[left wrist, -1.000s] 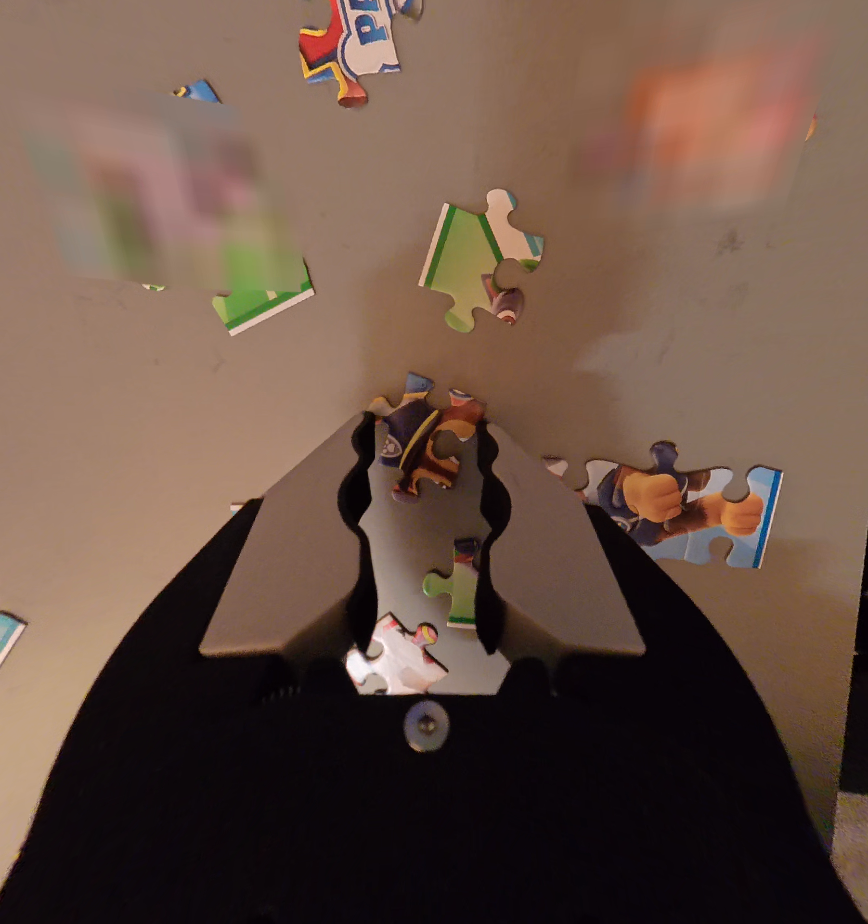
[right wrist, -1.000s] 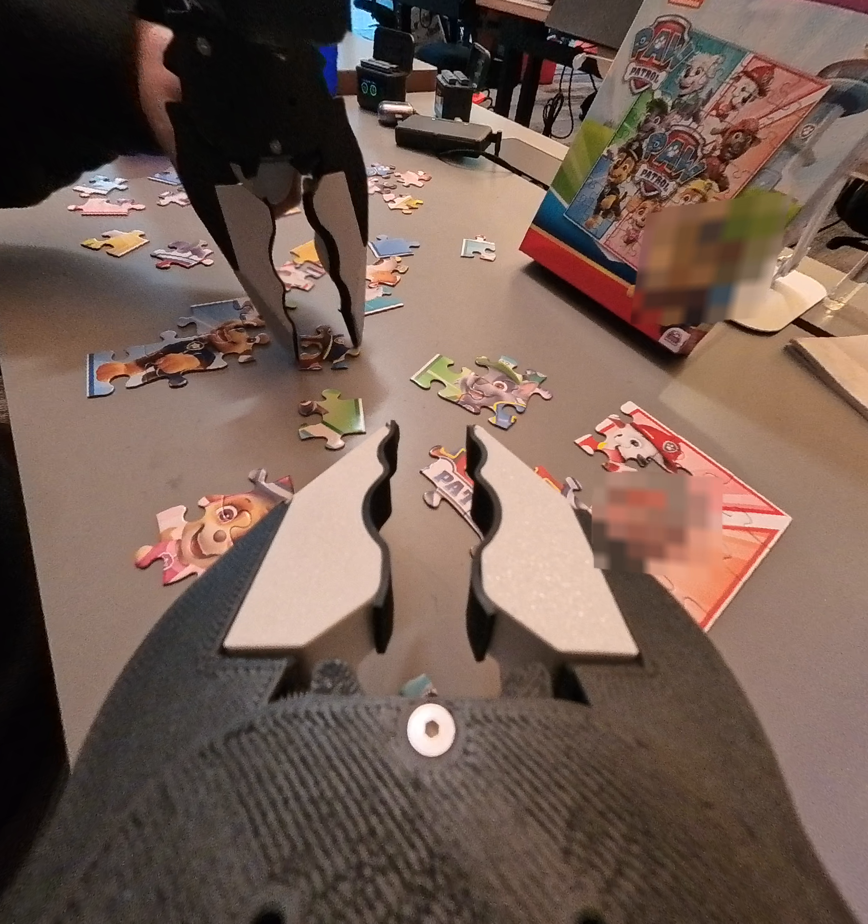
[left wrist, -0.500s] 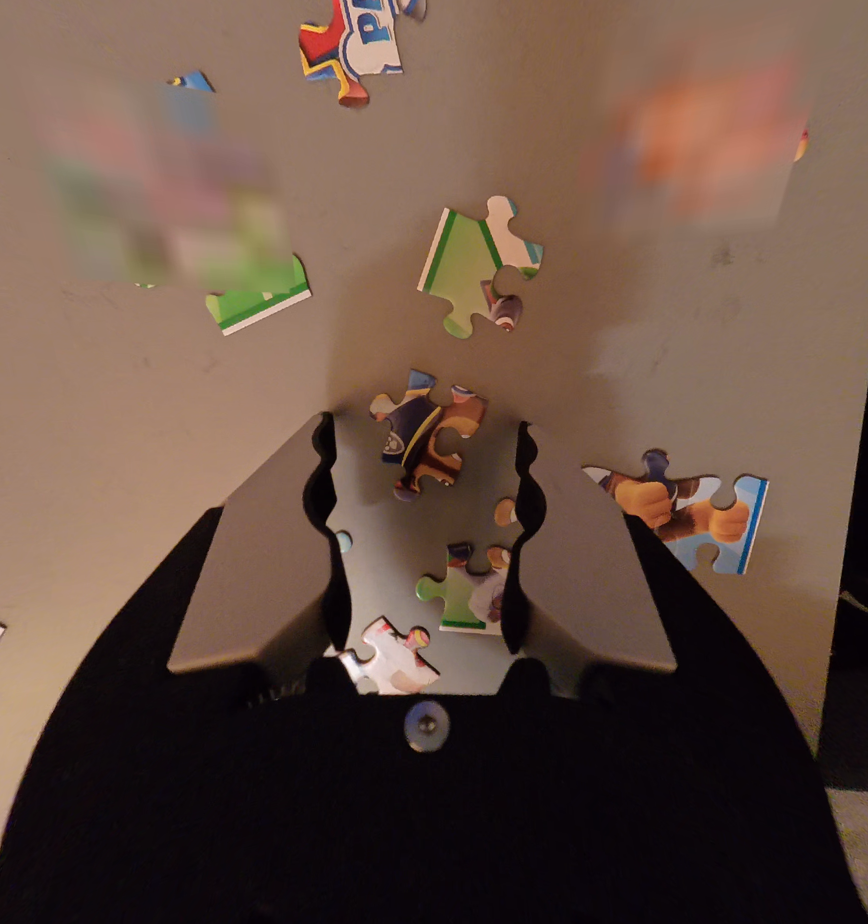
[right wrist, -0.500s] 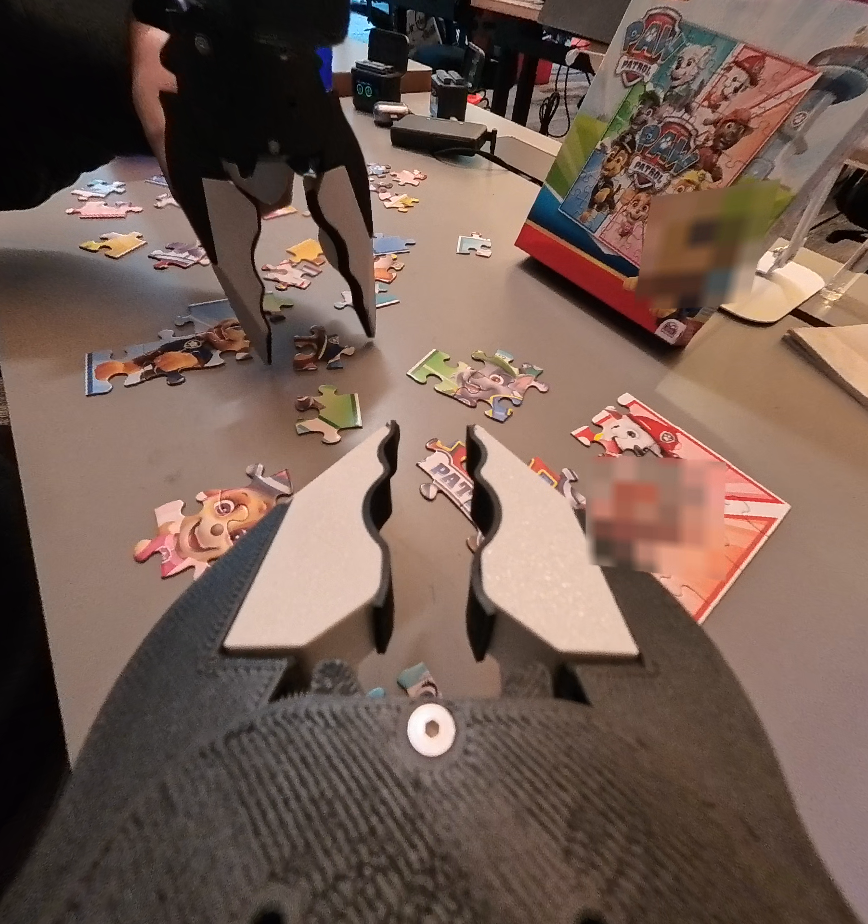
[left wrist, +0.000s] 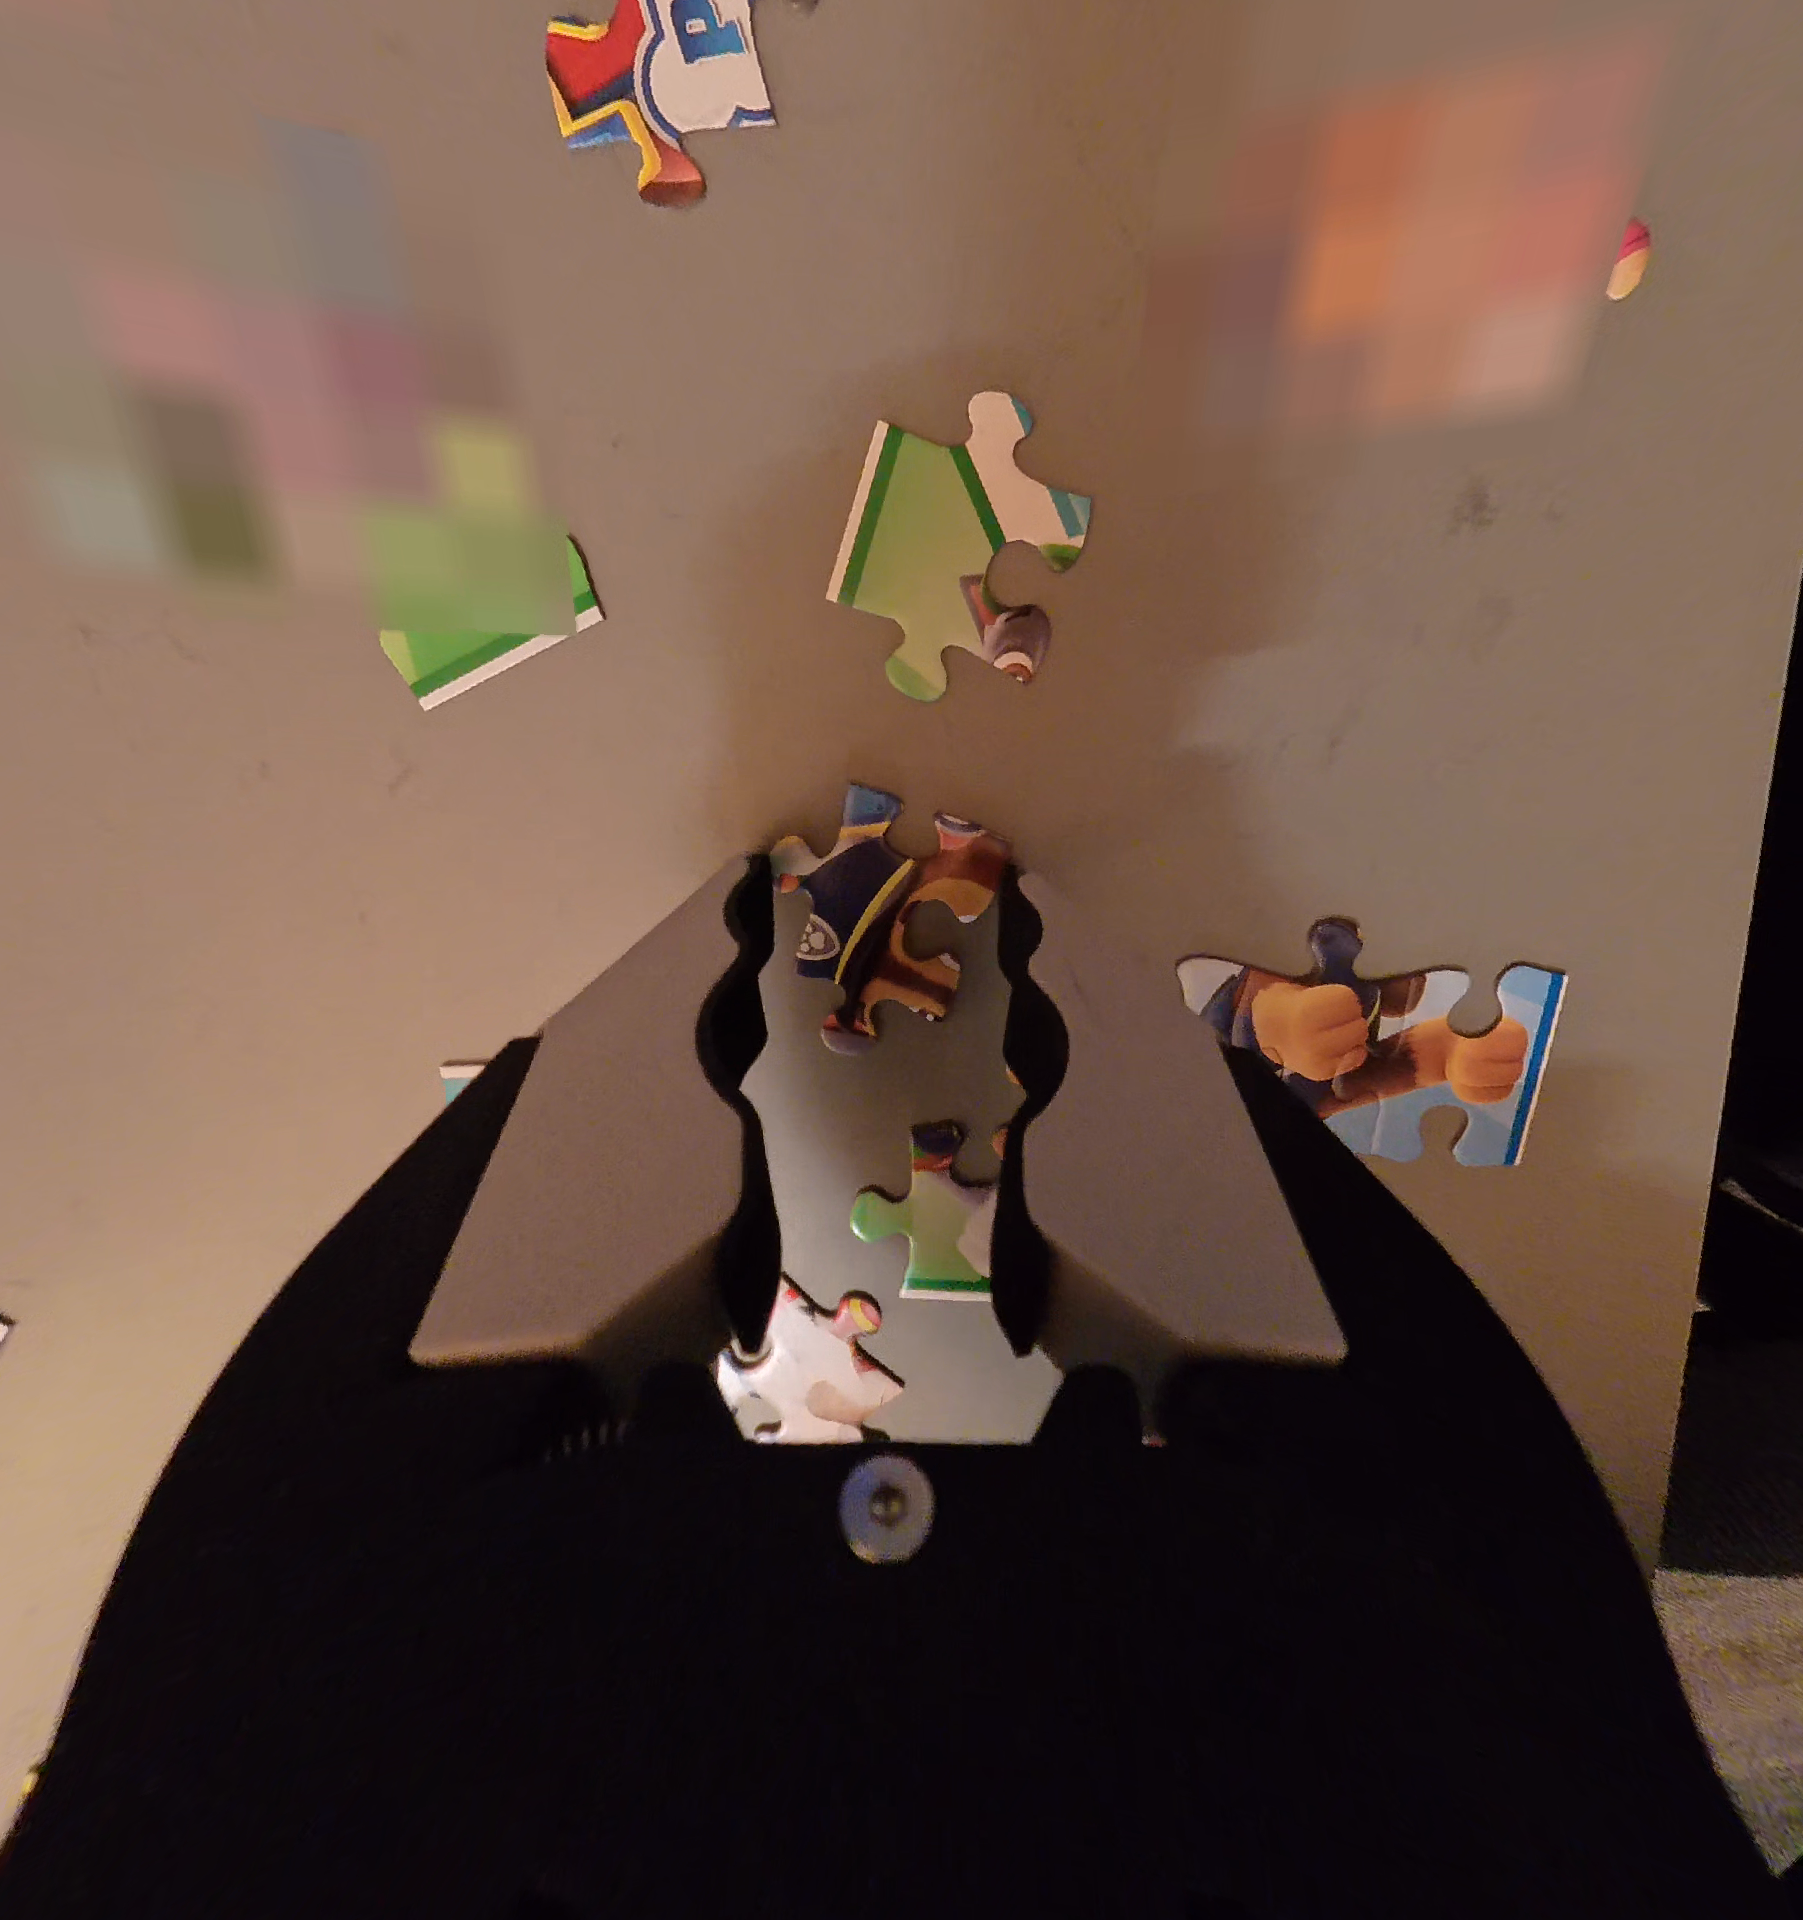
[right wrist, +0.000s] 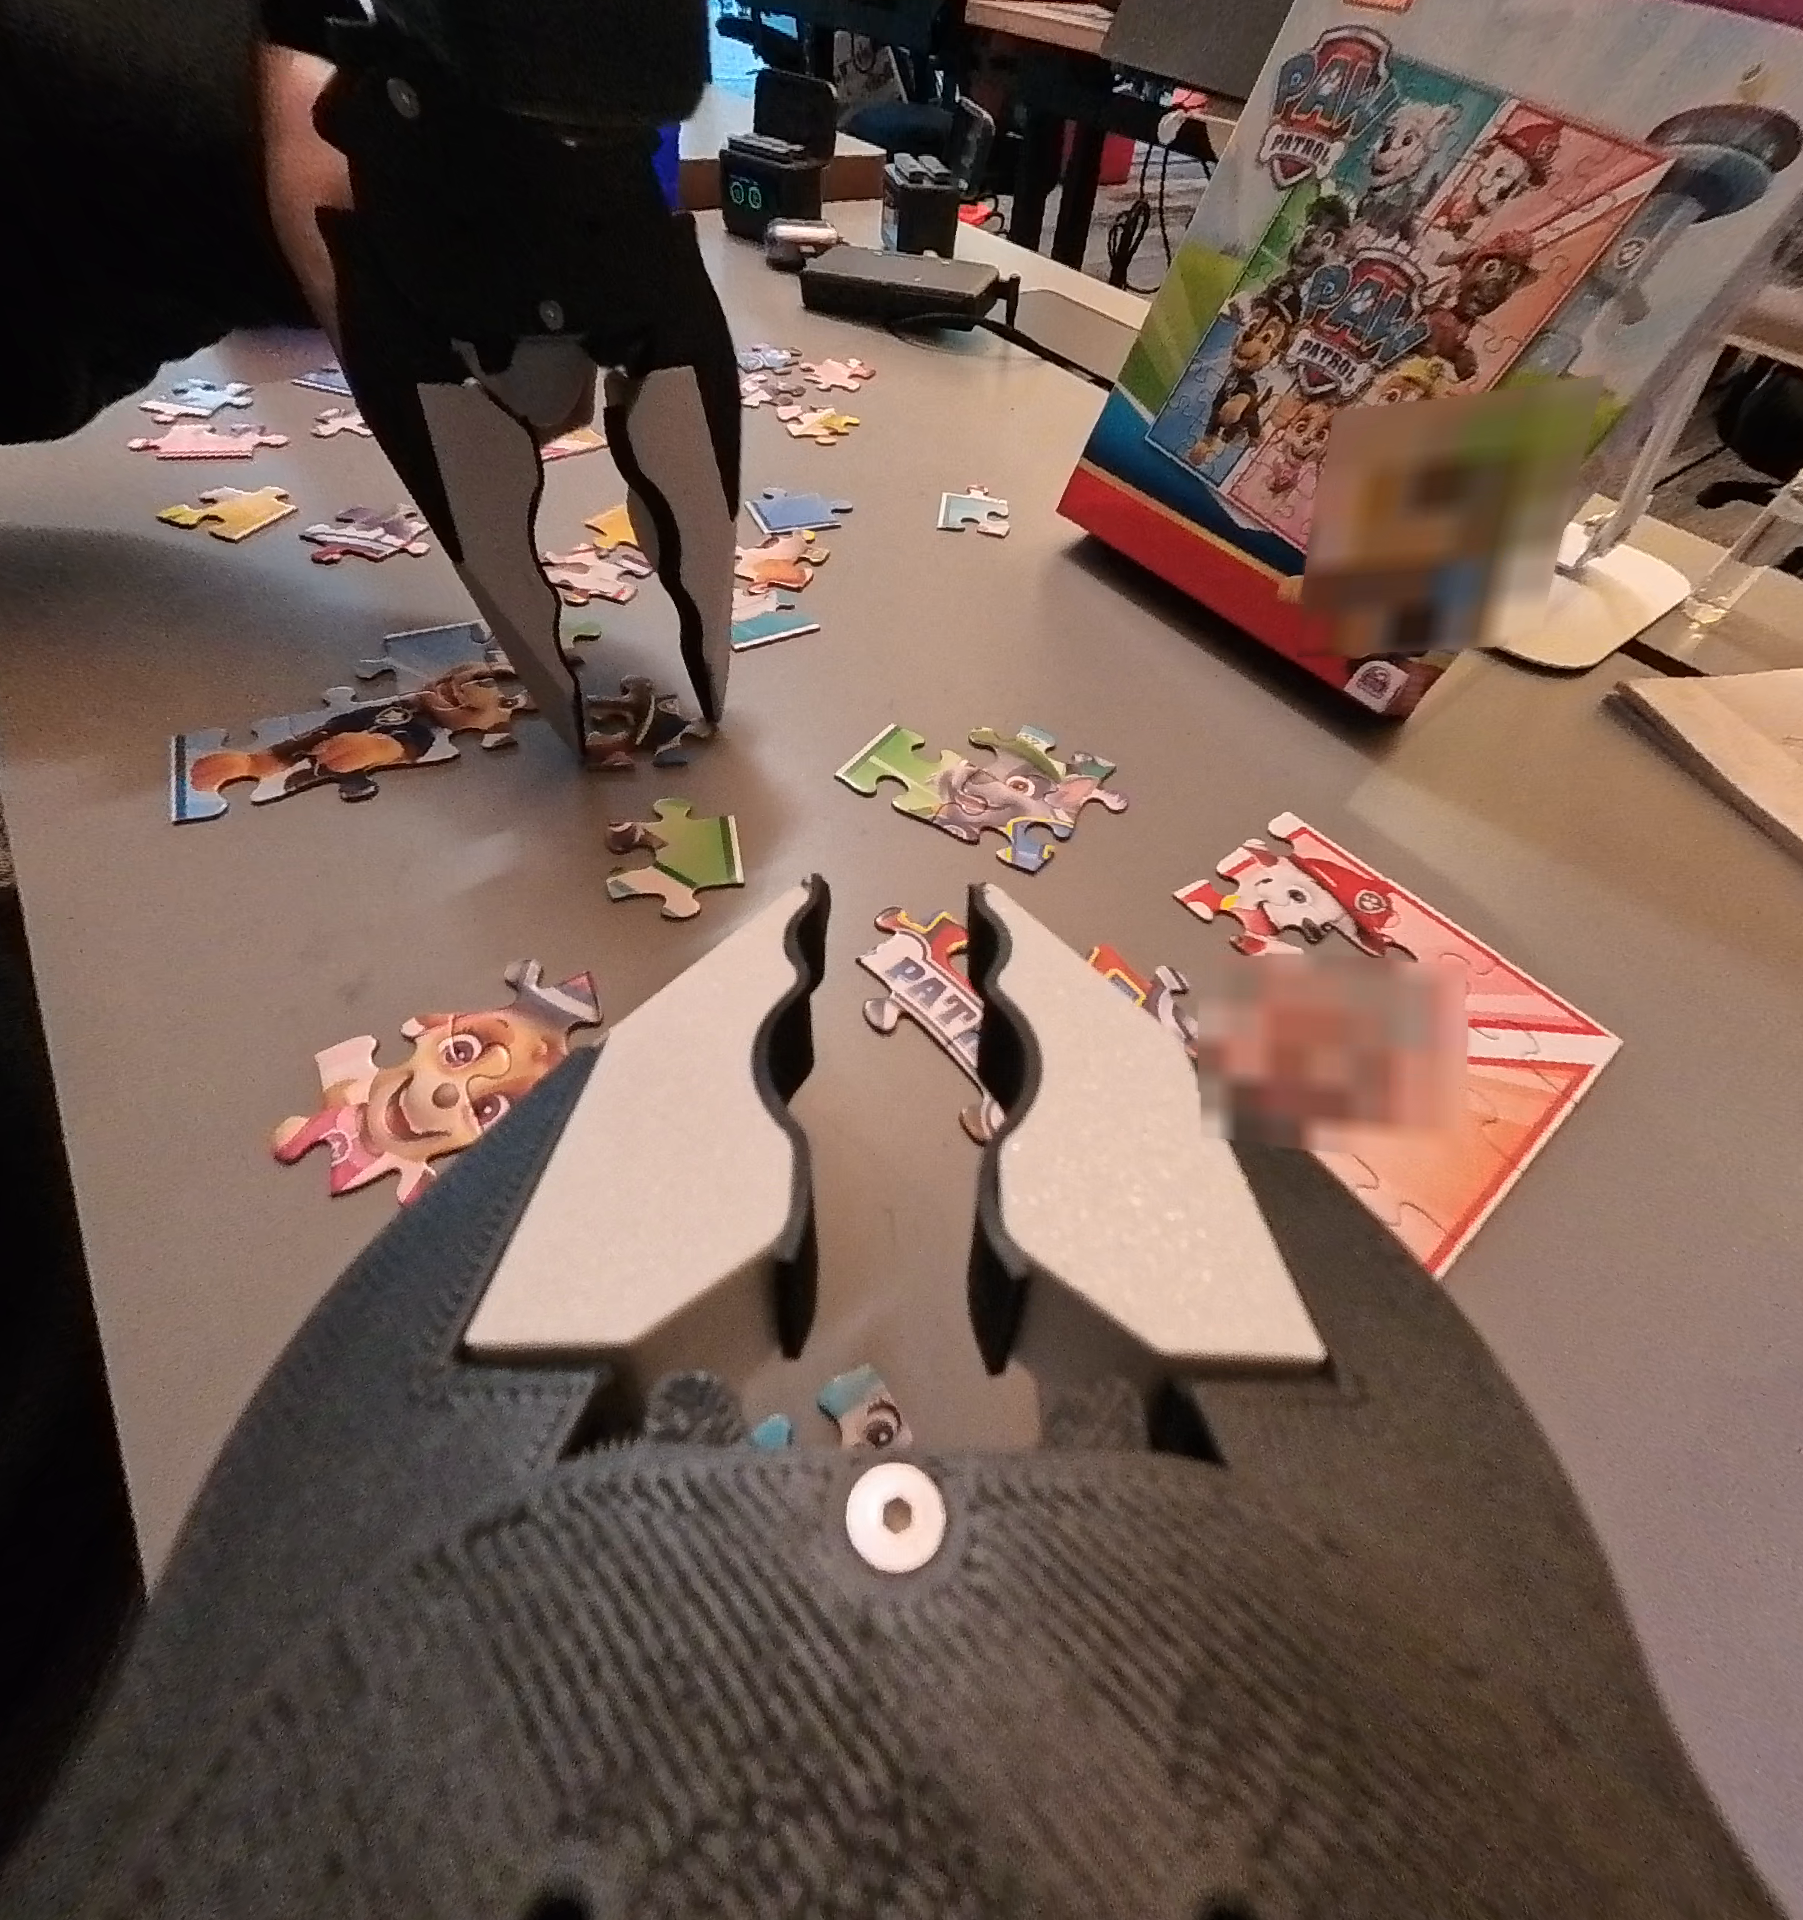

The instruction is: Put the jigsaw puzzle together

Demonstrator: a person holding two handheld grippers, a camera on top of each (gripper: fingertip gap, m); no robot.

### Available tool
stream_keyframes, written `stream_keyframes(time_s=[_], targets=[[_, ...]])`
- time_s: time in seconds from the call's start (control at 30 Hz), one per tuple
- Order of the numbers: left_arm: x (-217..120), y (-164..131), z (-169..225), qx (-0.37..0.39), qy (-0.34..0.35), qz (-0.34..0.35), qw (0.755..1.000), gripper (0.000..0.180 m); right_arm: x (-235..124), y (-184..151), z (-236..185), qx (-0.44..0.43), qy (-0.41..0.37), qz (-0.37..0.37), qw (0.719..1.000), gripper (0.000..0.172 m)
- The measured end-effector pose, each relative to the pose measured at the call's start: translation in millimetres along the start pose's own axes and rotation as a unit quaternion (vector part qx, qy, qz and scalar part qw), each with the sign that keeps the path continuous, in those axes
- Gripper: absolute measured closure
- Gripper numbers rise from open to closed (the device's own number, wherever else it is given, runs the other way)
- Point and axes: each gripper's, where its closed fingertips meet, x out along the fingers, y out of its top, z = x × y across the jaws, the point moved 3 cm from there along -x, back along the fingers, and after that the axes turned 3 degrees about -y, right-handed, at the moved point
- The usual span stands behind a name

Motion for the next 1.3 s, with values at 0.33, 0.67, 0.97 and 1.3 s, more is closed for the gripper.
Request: stream_keyframes(time_s=[0.33,0.67,0.97,1.3], targets=[[-8,-5,-5,-0.007,0.025,-0.002,1.000,0.141,-1,0,0,-0.001,-0.001,0.002,1.000,0.146],[-9,-14,-28,-0.069,0.037,0.006,0.997,0.150,-2,0,-1,-0.001,0.001,0.002,1.000,0.146],[-7,-12,-30,-0.088,0.041,0.007,0.995,0.163,-4,0,0,-0.001,-0.003,0.002,1.000,0.147],[-9,-13,-18,-0.062,0.040,-0.003,0.997,0.180,-7,0,2,-0.001,-0.006,0.006,1.000,0.146]])
